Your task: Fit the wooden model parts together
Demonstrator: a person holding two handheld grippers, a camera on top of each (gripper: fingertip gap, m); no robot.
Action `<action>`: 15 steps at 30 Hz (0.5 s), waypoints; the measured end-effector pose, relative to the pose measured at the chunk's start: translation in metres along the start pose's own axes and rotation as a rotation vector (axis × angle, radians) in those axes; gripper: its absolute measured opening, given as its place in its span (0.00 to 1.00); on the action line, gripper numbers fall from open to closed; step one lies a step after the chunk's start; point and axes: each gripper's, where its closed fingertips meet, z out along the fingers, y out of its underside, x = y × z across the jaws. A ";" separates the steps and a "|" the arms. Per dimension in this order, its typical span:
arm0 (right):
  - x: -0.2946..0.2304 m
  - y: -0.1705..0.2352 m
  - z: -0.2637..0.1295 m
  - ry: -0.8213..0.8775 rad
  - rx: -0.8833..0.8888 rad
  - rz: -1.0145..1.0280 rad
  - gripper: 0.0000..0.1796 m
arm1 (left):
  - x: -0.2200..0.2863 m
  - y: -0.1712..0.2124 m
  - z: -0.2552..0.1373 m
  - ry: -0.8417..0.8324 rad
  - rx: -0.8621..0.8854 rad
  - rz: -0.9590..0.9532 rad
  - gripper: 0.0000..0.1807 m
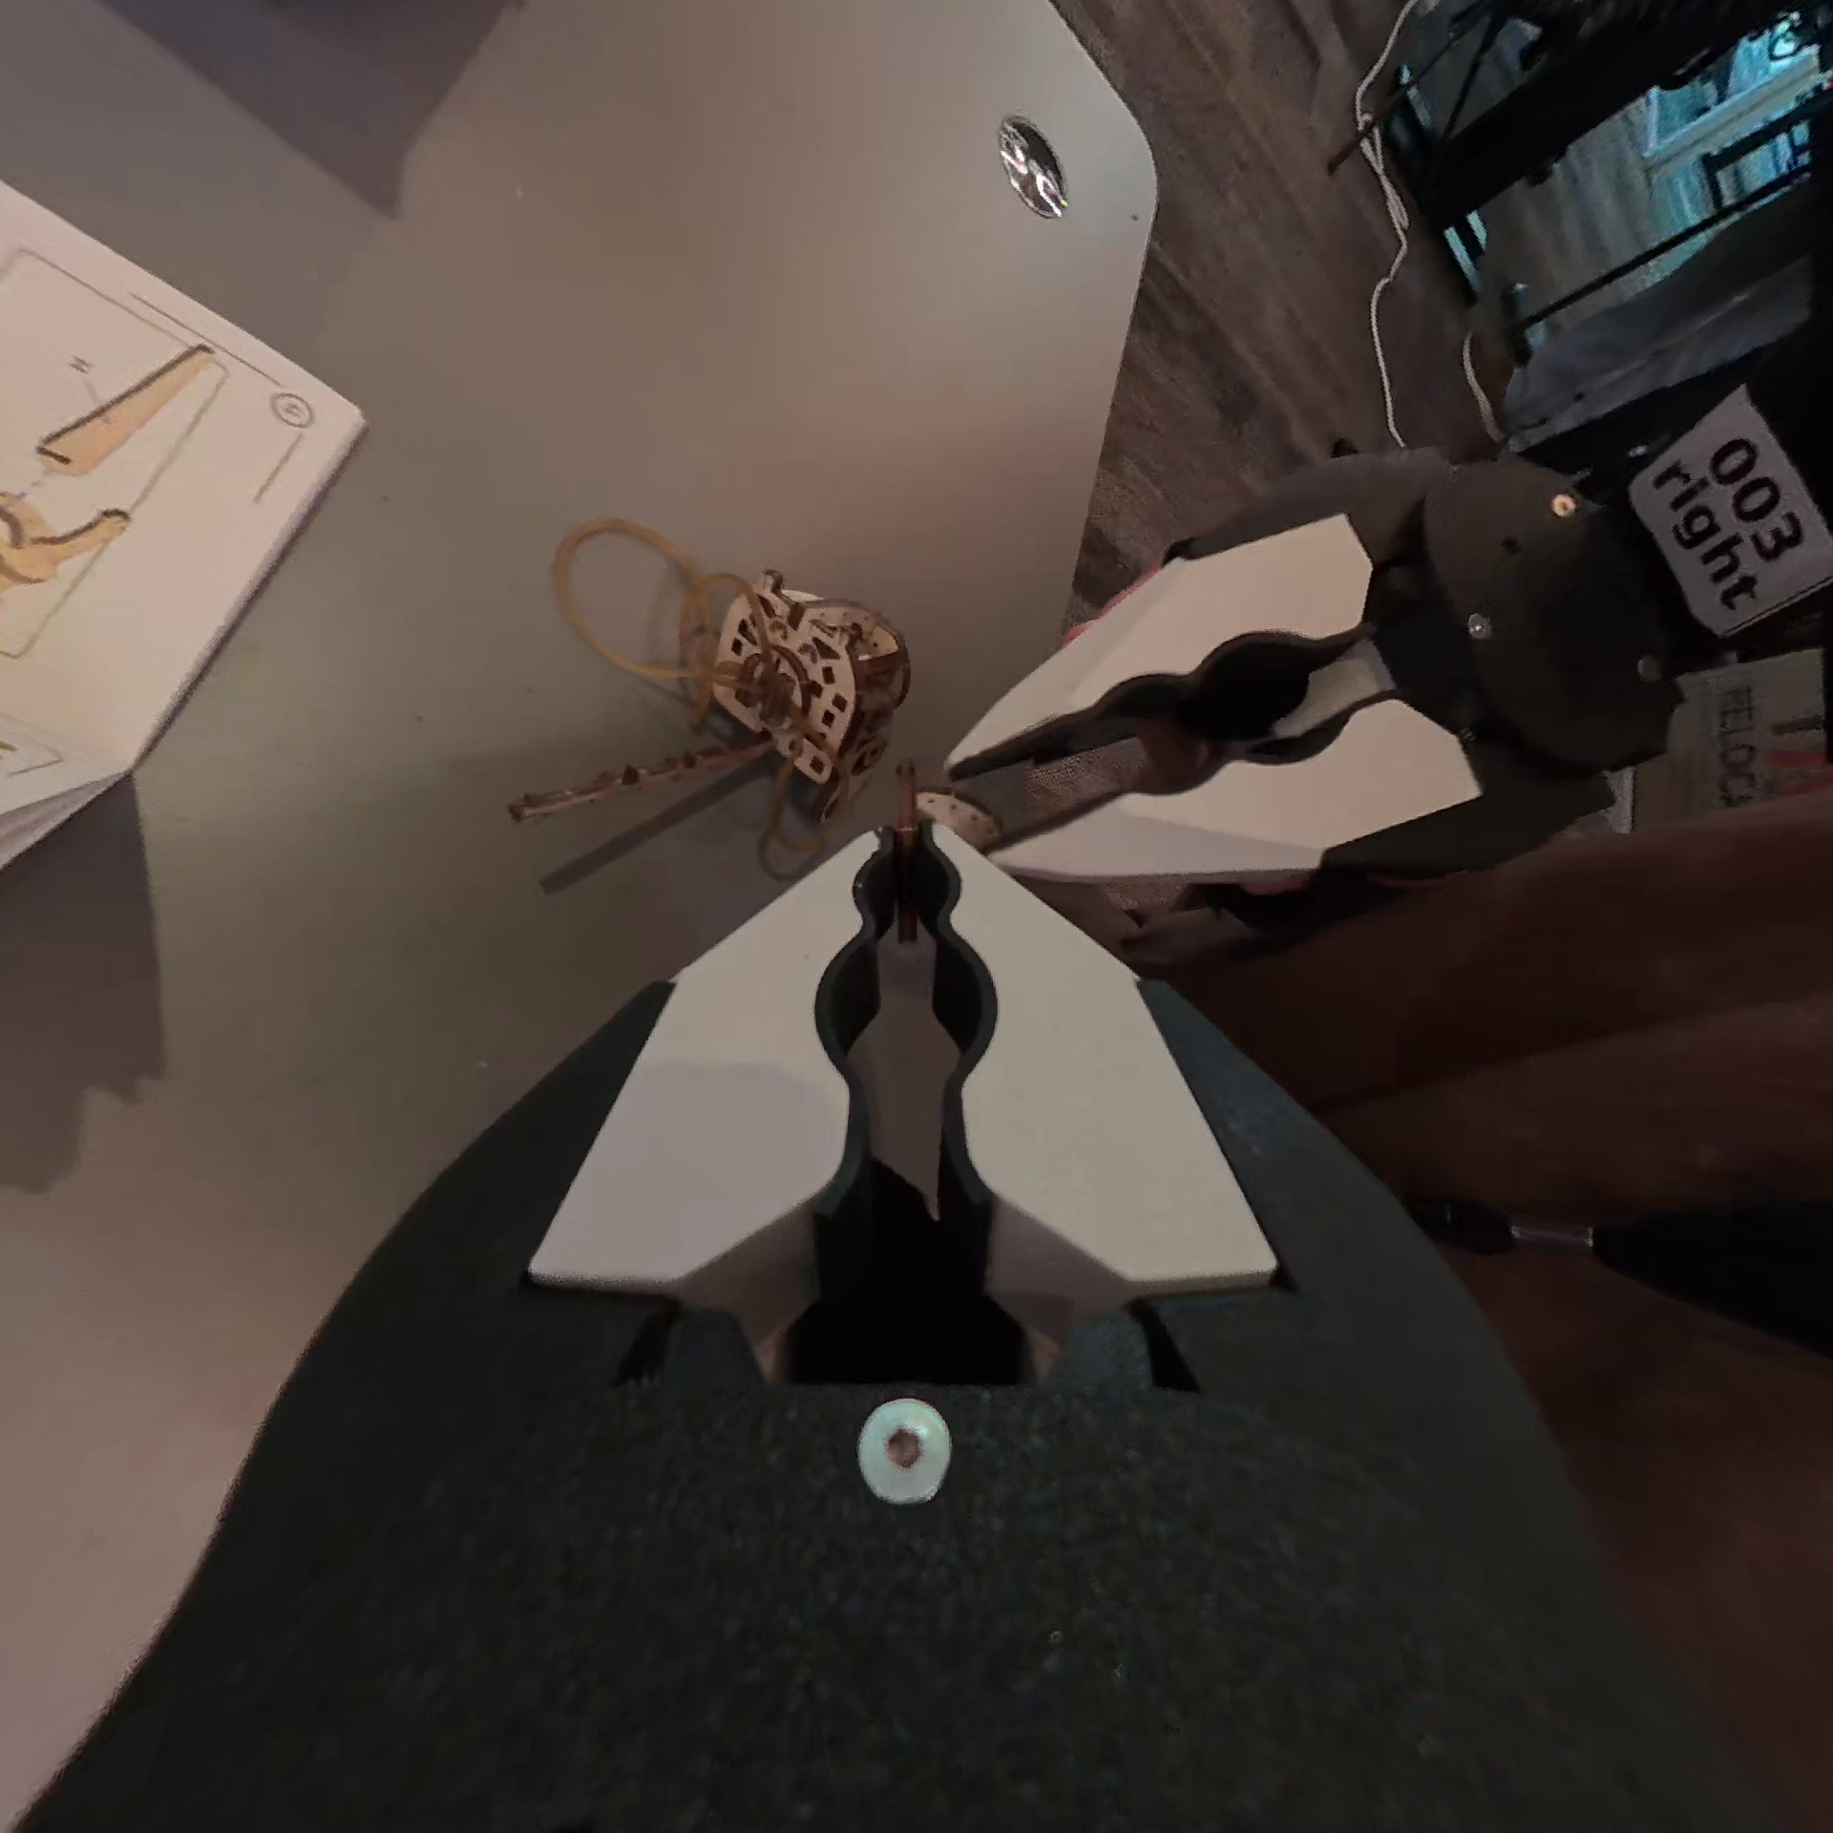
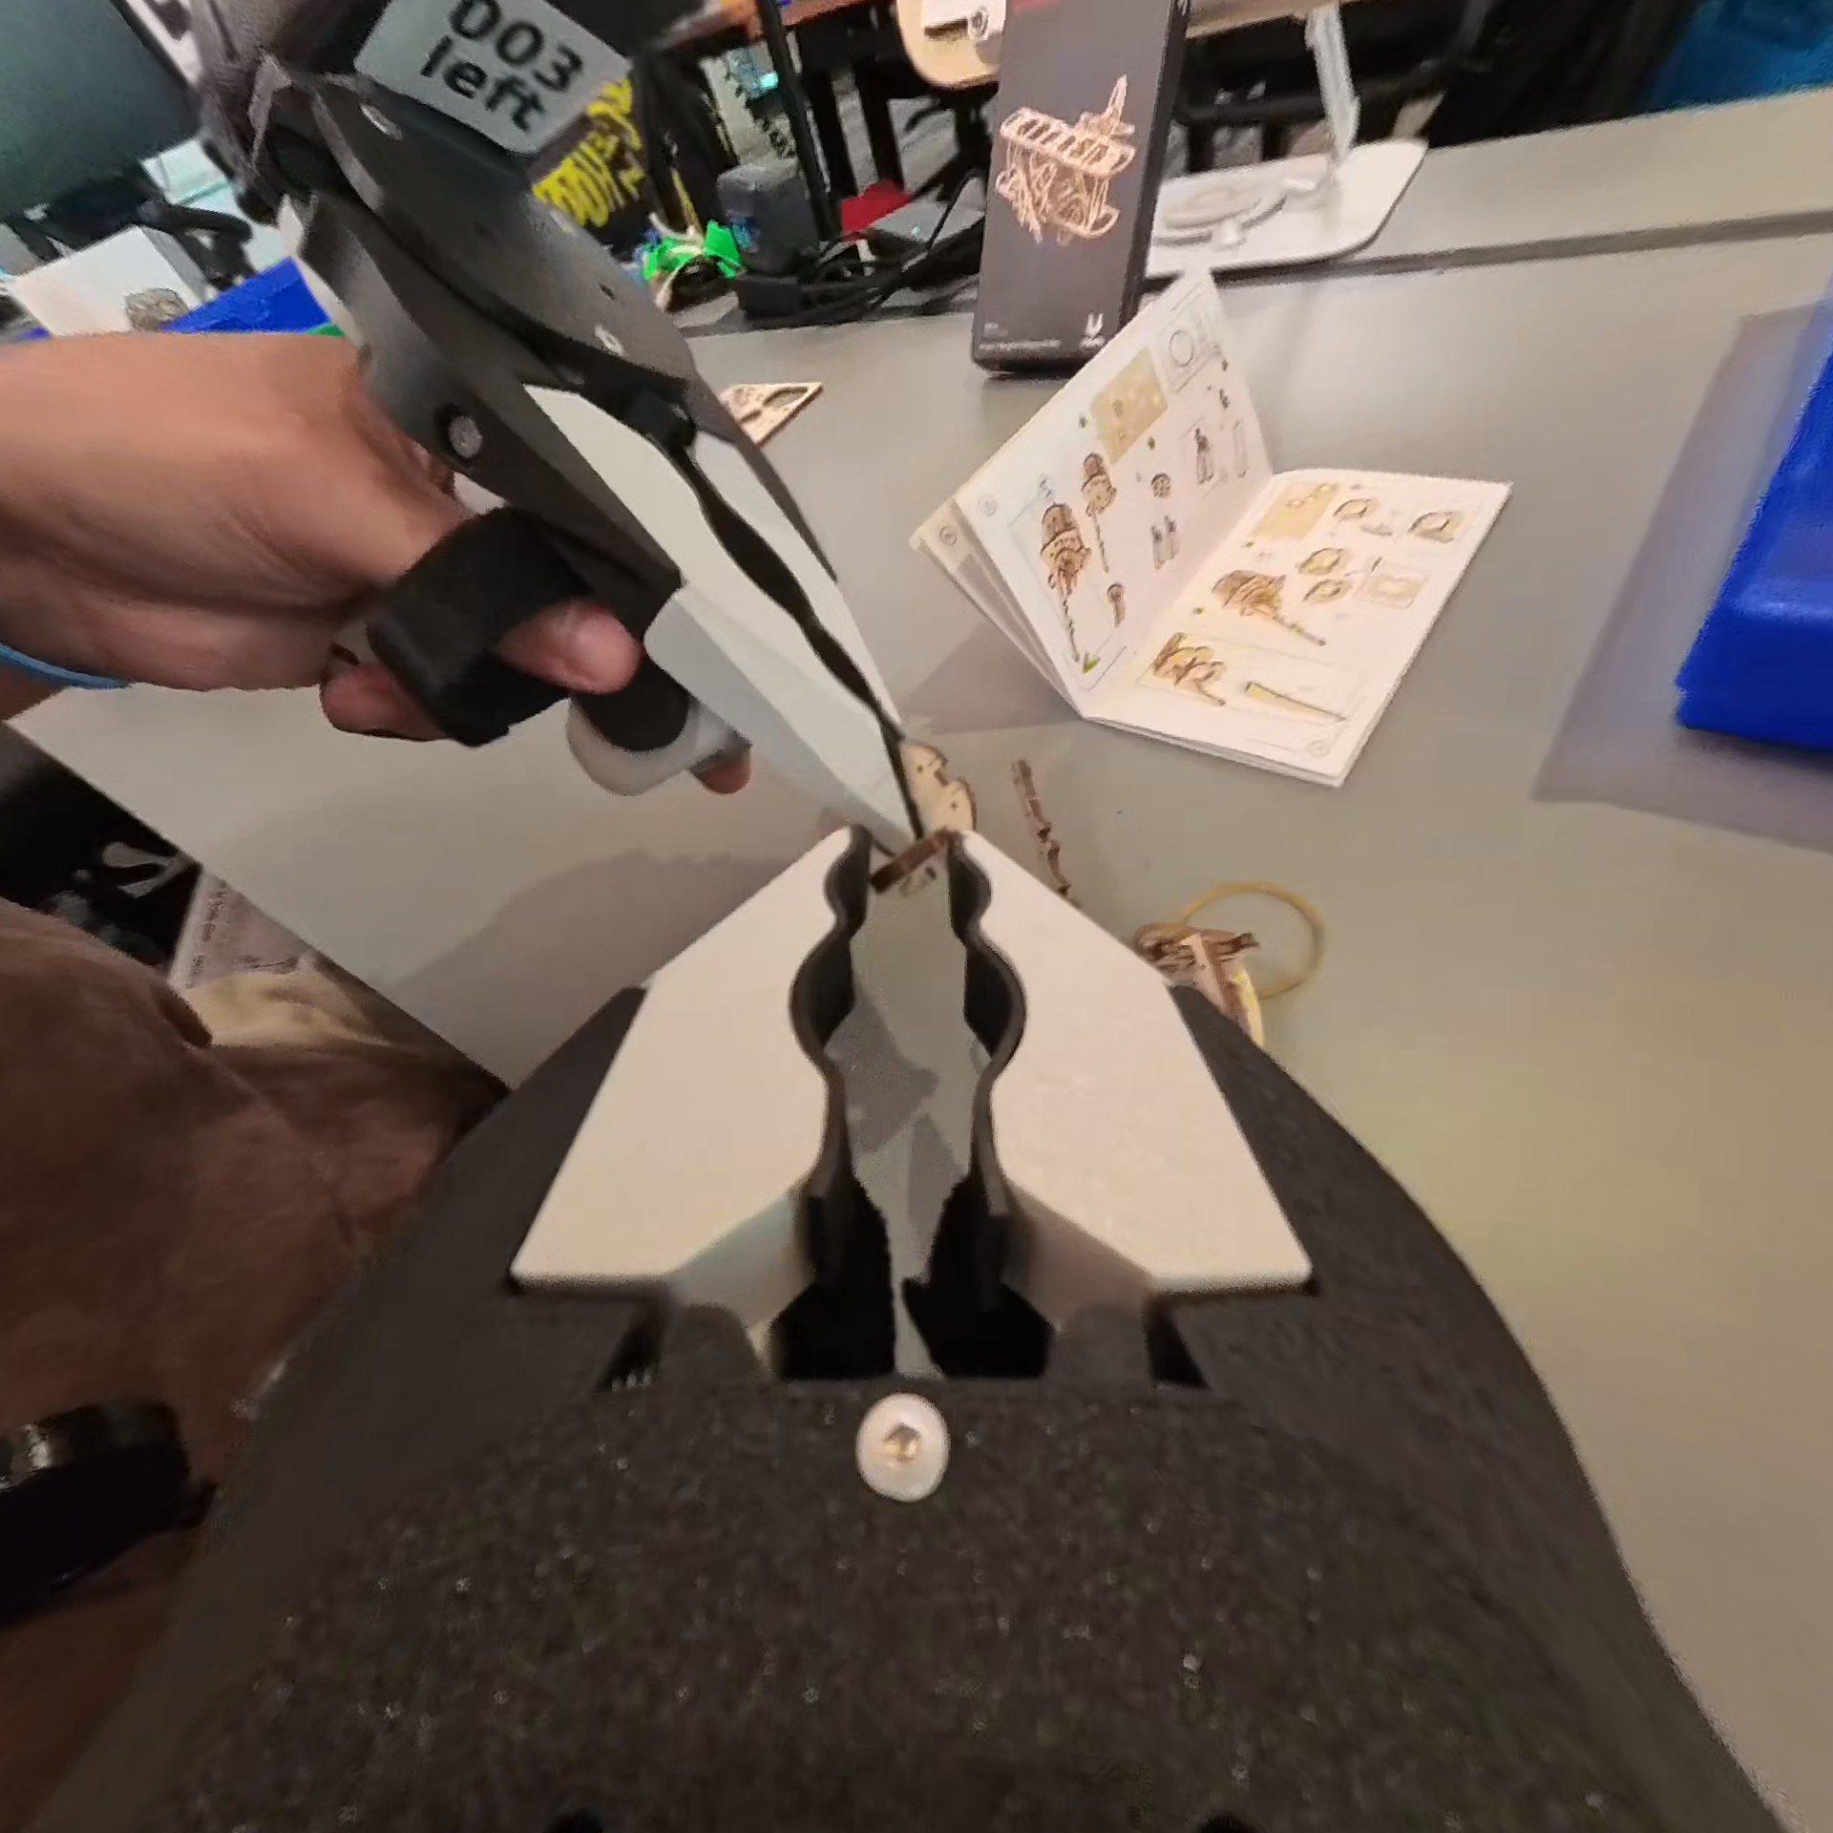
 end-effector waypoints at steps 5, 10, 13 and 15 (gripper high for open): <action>0.001 0.004 0.006 0.006 -0.020 -0.014 0.05 | 0.000 -0.005 -0.003 -0.012 0.040 -0.028 0.00; 0.002 0.001 0.008 -0.023 -0.009 0.046 0.04 | 0.000 -0.007 -0.005 -0.011 0.072 -0.001 0.01; 0.001 0.000 0.008 -0.069 -0.006 0.099 0.03 | 0.001 -0.009 -0.008 -0.012 0.087 0.079 0.03; 0.000 -0.003 0.006 -0.103 0.009 0.157 0.03 | -0.003 -0.013 -0.011 -0.039 0.104 0.154 0.11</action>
